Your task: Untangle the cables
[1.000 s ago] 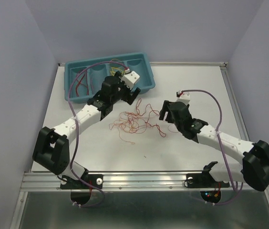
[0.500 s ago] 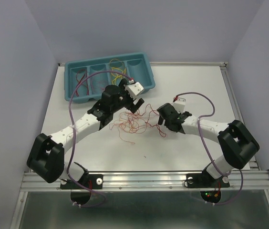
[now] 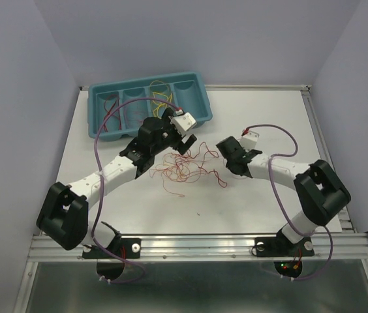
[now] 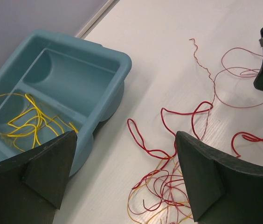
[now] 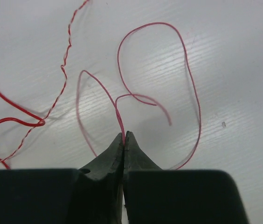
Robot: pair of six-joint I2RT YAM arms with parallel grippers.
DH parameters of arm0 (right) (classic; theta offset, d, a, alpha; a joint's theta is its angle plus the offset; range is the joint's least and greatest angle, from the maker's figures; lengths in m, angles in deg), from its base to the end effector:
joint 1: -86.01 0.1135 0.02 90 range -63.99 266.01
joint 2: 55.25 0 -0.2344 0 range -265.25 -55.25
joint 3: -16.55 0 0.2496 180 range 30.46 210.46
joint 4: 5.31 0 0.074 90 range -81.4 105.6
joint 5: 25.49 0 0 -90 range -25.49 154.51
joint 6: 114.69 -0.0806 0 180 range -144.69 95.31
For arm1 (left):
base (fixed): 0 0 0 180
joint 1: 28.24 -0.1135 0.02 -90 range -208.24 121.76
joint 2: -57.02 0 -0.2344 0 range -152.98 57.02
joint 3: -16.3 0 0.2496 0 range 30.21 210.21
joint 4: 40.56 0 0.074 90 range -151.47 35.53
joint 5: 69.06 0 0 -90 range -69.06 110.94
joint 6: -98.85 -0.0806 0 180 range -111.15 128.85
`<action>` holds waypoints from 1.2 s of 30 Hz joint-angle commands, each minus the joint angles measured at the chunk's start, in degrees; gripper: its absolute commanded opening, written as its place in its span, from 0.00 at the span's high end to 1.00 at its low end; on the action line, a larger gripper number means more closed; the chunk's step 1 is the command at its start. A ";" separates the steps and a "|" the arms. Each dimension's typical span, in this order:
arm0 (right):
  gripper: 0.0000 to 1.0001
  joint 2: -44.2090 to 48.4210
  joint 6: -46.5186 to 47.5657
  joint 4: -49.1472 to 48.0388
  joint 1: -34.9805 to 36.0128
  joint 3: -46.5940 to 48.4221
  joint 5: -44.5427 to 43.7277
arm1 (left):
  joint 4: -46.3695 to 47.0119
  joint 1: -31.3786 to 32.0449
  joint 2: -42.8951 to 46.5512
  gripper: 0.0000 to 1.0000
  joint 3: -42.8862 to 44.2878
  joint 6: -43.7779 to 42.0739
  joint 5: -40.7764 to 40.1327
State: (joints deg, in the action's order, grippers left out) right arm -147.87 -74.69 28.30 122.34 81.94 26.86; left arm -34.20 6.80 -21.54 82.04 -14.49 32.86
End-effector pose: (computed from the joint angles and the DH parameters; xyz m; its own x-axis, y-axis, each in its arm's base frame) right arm 0.2868 0.1498 0.1131 -0.6279 0.2912 -0.7218 0.3915 0.9197 0.0304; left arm 0.2924 -0.2254 0.2707 0.2046 0.3300 -0.9215 0.7066 0.6018 0.3723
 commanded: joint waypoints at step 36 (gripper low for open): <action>1.00 -19.77 26.62 -35.93 2.86 70.67 41.78 | 29.73 -31.09 21.96 0.01 -12.72 29.14 -19.04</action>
State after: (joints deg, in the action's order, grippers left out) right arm -160.24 -48.03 0.11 124.75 149.32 65.31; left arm -10.05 -23.88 -1.85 70.68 13.38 17.30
